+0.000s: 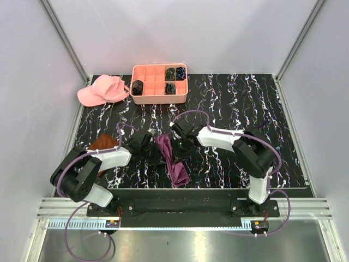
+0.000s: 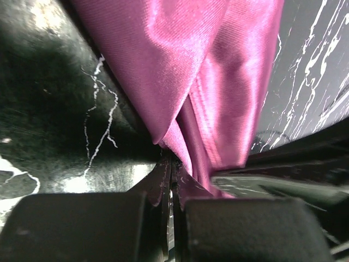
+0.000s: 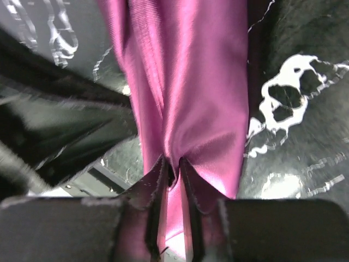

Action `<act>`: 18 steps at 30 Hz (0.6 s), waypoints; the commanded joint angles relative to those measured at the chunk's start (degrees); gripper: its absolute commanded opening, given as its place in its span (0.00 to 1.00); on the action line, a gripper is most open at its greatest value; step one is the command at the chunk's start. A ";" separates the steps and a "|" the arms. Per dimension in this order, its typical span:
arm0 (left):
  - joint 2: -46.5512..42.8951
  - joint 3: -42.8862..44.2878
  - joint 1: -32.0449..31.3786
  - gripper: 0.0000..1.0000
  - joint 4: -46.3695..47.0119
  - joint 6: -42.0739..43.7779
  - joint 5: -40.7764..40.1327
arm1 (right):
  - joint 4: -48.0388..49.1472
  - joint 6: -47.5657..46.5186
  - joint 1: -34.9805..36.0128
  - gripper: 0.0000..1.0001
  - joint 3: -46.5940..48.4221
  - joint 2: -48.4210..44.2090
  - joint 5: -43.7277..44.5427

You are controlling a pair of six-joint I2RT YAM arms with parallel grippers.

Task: Fold the napkin into a case and place the utensils inside
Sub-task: Smooth out the smaller rectangle-folded napkin at the center of the board.

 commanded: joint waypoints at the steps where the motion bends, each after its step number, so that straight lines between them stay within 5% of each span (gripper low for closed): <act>1: -2.02 -1.21 -0.58 0.00 1.90 -1.05 -2.05 | 0.51 1.10 0.68 0.25 2.18 3.43 -1.94; 9: -9.76 3.44 5.57 0.13 -7.33 4.04 -0.21 | 1.22 0.39 0.68 0.38 1.83 3.44 -0.79; 18: 4.20 12.50 6.54 0.11 -1.79 3.25 5.51 | 1.22 0.75 0.68 0.42 1.74 2.47 -0.53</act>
